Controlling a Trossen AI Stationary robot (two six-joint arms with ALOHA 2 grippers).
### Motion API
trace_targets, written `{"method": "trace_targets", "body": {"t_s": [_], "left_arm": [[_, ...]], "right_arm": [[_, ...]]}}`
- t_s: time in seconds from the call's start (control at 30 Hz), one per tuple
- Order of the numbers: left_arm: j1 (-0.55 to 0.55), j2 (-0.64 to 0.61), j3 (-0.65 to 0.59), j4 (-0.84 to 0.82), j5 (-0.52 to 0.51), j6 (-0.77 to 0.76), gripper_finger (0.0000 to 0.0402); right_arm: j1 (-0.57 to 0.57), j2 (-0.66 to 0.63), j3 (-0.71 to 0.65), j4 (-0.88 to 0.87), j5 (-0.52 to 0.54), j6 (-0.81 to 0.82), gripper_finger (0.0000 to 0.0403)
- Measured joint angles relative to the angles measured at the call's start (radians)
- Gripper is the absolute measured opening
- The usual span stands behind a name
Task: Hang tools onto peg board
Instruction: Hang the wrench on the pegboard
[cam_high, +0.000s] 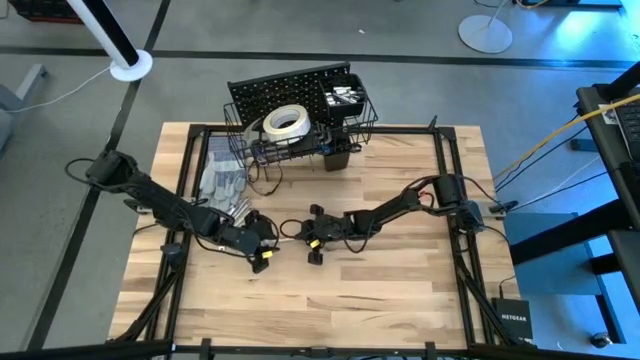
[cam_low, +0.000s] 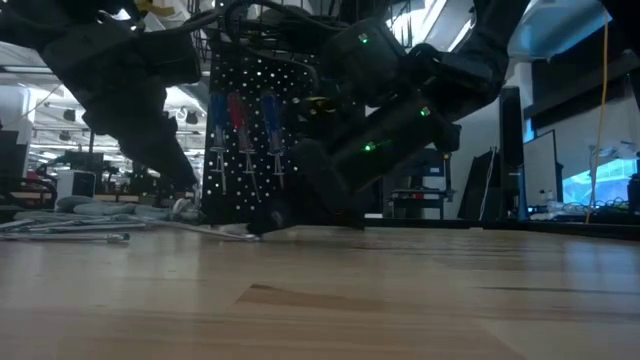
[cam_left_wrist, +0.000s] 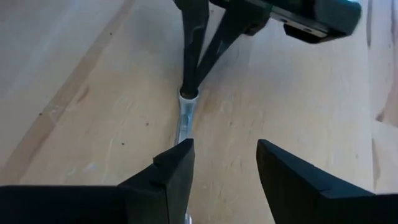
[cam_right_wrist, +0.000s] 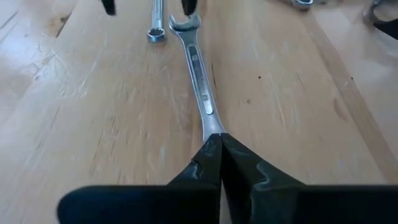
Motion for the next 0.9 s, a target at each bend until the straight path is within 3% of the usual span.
{"method": "trace_targets", "body": {"t_s": [0.57,0.67,0.83,0.9], "left_arm": [[0.109,0.2,0.006,-0.034,0.067,0.086,0.0164],[0.109,0.2,0.005,-0.037,0.073,0.107,0.0135],[0.108,0.201,0.005,-0.032,0.1,0.11,0.0031],[0.109,0.201,0.004,-0.03,0.106,0.096,0.0029]], "right_arm": [[0.0,0.006,-0.003,-0.012,-0.001,-0.018,0.0005],[0.0,0.006,-0.004,-0.012,-0.001,-0.018,0.0005],[0.0,0.006,-0.004,-0.007,0.007,0.027,0.0012],[-0.001,0.0,-0.005,-0.01,-0.001,0.035,0.0018]]}}
